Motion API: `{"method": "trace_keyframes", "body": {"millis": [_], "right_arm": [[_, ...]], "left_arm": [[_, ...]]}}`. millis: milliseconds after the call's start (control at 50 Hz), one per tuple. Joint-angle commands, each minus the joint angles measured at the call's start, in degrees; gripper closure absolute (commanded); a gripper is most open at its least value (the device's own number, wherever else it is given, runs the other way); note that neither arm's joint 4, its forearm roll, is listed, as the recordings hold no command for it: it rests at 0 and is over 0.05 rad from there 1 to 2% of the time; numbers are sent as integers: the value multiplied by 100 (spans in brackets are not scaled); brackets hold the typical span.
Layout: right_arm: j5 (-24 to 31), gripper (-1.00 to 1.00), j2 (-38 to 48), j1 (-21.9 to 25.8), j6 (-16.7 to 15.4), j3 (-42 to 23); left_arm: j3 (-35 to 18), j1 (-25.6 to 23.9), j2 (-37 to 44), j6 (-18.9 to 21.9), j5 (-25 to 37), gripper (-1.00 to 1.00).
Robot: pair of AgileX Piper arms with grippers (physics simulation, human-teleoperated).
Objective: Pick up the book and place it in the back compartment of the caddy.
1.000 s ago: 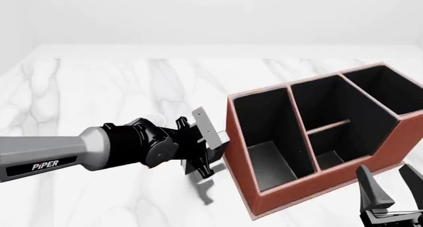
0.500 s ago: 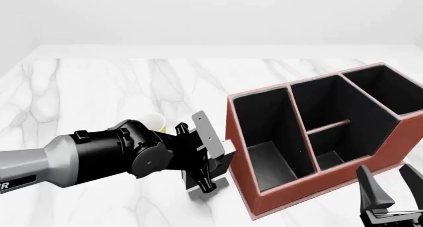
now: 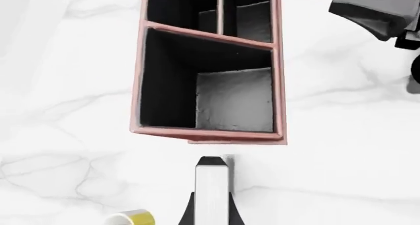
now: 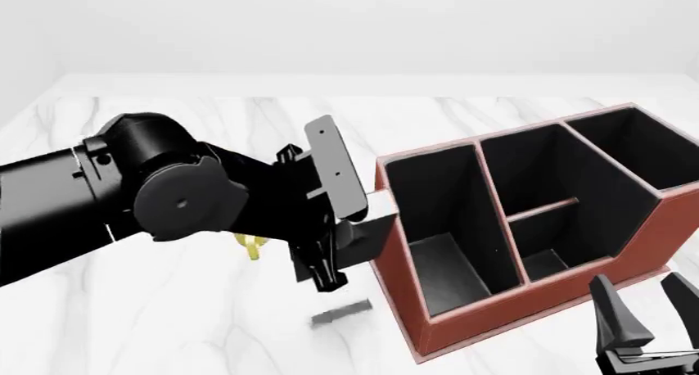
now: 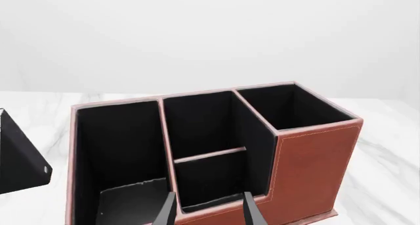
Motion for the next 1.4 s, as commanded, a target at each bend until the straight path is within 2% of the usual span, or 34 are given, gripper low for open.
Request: {"method": "trace_keyframes", "body": {"millis": [20, 80, 200, 320, 340, 360, 380, 400, 420, 440, 460, 480, 540, 580, 660, 680, 700, 740, 780, 820, 900, 1040, 1080, 1120, 1140, 1160, 1180, 1240, 1320, 1340, 1360, 1400], "right_arm": [[46, -100, -69, 3, -1, 4], [55, -100, -81, 4, -2, 4], [114, -100, -150, 3, -17, 4], [106, -100, -142, 7, -17, 4], [100, -100, -136, 9, -16, 4], [100, -100, -136, 9, -16, 4], [80, -100, -107, 7, -16, -1], [67, -100, -88, 2, -15, 0], [67, -100, -89, 2, -16, 0], [67, -100, -89, 2, -16, 0], [77, -100, -97, -2, -12, 0], [79, -100, -100, -1, -14, 0], [108, -100, -134, 2, -20, 0], [136, -100, -172, 1, -26, 4], [102, -100, -123, -5, -13, 0], [99, -100, -120, -5, -13, 0], [61, -100, -76, 0, -9, 0], [62, -100, -78, 7, -11, 0], [57, -100, -74, 5, -10, 0], [39, -100, -50, -4, -4, 0], [14, -100, -23, -4, 5, 0], [-70, -100, 71, 7, 33, 0], [-41, -100, 39, 10, 34, 0], [1, -100, -12, 18, 29, -1], [4, -100, -15, 19, 31, -1], [-17, -100, 8, 24, 36, -1], [-47, -100, 48, 21, 42, 0], [-51, -100, 54, 28, 37, 0], [21, -100, -29, 25, 28, -1], [33, -100, -49, 21, 30, 4], [49, -100, -69, 20, 23, 4], [72, -100, -99, 26, 6, 4]], "left_arm": [[-1075, -47, -288, 572, 1006, 100], [-1540, -42, -268, 751, 1243, 100], [-2466, -111, 34, 823, 1575, 100], [-3066, -134, 363, 945, 1741, 100], [-3437, -170, 532, 955, 1849, 100], [-3452, -170, 539, 955, 1857, 100], [-3955, -261, 773, 927, 2020, 100], [-4217, -293, 905, 988, 2116, 100], [-4455, -321, 1012, 977, 2190, 100], [-4468, -321, 1018, 977, 2197, 100], [-4992, -413, 1255, 934, 2295, 100], [-5245, -430, 1411, 896, 2402, 100], [-5453, -478, 1650, 892, 2363, 100], [-5402, -442, 1760, 906, 2322, 100], [-6065, -338, 2157, 865, 2539, 100], [-6087, -339, 2168, 865, 2550, 100], [-6691, -436, 2478, 704, 2779, 100], [-7256, -546, 2794, 576, 2958, 100], [-7292, -538, 2855, 640, 2947, 100], [-7688, -650, 3099, 536, 2978, 100], [-8003, -735, 3383, 477, 2989, 100], [-8451, -870, 3884, 386, 2978, 100], [-8517, -945, 4017, 248, 2918, 100], [-8192, -1029, 3951, 171, 2734, 100], [-7863, -1017, 3839, 239, 2545, 100], [-7207, -1016, 3631, 320, 2146, 100], [-7004, -1086, 3600, 129, 1941, 100], [-6963, -1082, 3638, 50, 1832, 100], [-7171, -1127, 3781, -190, 1710, 100], [-7036, -1152, 3775, -185, 1579, 100], [-7016, -1250, 3785, -353, 1543, 100], [-6346, -1265, 3699, -109, 1187, 100]]}}
